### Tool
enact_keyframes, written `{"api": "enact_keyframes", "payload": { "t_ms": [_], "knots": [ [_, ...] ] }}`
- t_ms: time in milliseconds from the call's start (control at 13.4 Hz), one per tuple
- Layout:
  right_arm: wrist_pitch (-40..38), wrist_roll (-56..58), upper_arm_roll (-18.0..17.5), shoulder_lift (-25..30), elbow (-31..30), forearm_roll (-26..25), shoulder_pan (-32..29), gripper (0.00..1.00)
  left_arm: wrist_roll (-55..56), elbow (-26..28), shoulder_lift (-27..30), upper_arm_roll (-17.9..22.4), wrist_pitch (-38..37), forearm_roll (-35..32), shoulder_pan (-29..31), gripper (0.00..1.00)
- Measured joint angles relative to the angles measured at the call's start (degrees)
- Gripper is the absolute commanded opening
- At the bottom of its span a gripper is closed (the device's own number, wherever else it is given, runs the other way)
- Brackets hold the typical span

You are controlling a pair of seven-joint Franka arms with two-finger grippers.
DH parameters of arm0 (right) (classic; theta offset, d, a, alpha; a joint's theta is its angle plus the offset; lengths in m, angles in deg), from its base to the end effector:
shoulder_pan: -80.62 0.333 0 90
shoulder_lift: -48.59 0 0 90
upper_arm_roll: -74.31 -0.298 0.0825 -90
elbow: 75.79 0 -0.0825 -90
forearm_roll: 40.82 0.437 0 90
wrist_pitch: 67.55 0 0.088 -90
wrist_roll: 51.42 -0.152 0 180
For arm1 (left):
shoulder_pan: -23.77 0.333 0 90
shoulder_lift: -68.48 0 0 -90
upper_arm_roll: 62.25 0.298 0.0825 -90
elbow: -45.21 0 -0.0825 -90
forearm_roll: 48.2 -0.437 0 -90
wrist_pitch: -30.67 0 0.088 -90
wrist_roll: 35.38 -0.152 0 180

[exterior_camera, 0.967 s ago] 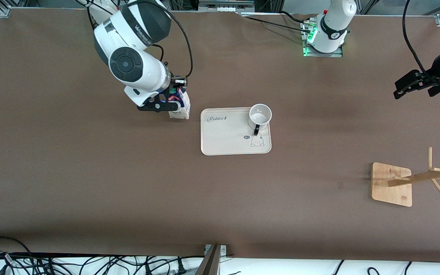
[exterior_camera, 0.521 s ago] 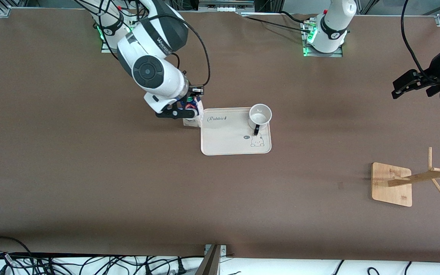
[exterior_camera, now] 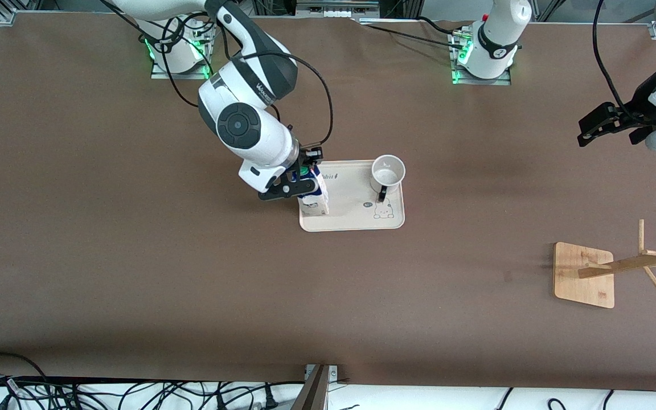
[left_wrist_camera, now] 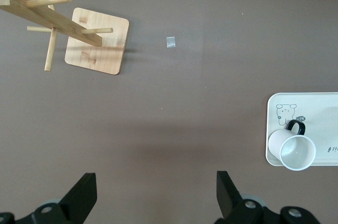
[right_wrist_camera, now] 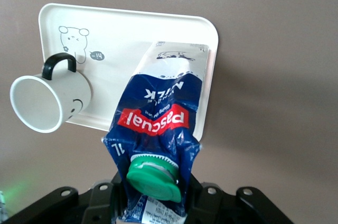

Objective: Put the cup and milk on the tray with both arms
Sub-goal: 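Carry the milk carton onto the tray beside the mug and release it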

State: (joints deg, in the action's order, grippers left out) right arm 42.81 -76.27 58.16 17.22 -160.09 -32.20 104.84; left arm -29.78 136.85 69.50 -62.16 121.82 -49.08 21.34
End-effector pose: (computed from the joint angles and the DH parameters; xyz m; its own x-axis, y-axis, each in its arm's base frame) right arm 0.5600 0.4693 0.2871 0.9613 0.1956 -0.1941 0.1525 -0.9643 -0.2164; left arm 0.6040 -0.0224 0.5590 0.9983 0.0566 0.0107 0.0567 -0.9983 -0.0144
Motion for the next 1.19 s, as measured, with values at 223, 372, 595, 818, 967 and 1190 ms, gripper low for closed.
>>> {"api": "enact_keyframes", "payload": {
  "t_ms": [223, 372, 595, 818, 967, 1190],
  "knots": [
    [0.08, -0.15, -0.01, -0.71, 0.04, -0.04, 0.10, 0.39, 0.00, 0.00, 0.00, 0.00, 0.00, 0.00, 0.00, 1.00],
    [0.38, -0.33, -0.03, -0.98, 0.05, -0.03, 1.02, 0.39, 0.00, -0.01, 0.00, 0.00, 0.00, 0.00, 0.00, 1.00],
    [0.60, -1.15, -0.06, -1.06, 0.05, -0.02, 3.10, 0.39, 0.00, -0.01, 0.00, 0.00, 0.00, 0.00, 0.00, 1.00],
    [0.65, -2.75, -0.06, -1.24, 0.05, -0.02, 4.79, 0.39, 0.00, -0.01, 0.00, 0.00, -0.01, 0.00, 0.00, 1.00],
    [0.69, -2.84, -0.05, -2.22, 0.04, -0.05, 5.12, 0.39, 0.00, -0.01, 0.00, 0.00, -0.01, 0.00, 0.00, 1.00],
    [1.59, -2.84, -0.06, -3.81, -0.01, -0.91, 5.76, 0.40, 0.00, -0.01, 0.00, 0.00, -0.03, 0.00, 0.00, 1.00]
  ]
}}
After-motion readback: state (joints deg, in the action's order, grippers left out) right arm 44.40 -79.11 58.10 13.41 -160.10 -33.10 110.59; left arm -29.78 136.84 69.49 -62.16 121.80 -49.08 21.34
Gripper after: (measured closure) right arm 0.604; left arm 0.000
